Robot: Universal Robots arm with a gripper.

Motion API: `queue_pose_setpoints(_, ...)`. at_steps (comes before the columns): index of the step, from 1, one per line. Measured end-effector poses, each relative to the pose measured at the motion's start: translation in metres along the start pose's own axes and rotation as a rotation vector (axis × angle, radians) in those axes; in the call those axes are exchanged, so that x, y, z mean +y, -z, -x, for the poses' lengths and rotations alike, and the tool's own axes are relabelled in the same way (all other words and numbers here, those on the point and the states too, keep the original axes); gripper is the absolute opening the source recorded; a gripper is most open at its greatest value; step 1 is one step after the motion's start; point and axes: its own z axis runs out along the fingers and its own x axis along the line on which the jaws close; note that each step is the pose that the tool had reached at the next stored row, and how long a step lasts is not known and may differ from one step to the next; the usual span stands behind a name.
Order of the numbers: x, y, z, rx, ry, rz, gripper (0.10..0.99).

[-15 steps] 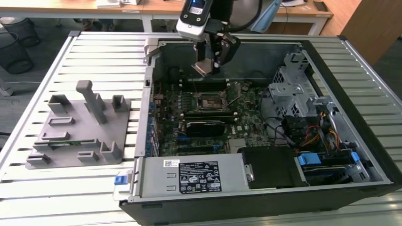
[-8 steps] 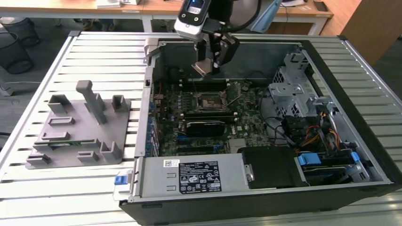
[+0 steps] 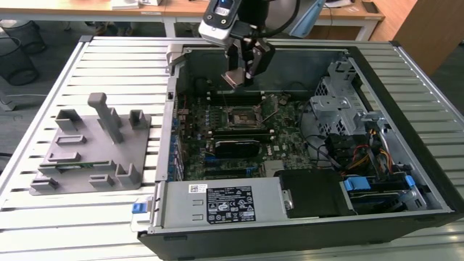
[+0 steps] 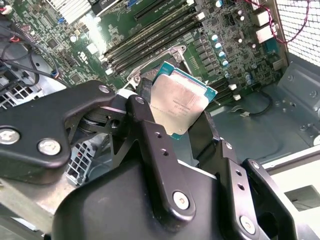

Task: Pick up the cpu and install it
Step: 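Place the cpu into insertion slot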

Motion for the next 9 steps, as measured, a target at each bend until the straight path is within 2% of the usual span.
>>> queue_pose_setpoints(9, 0.0, -0.0001, 0.0, -0.0018, -0.046, 0.0, 0.541)
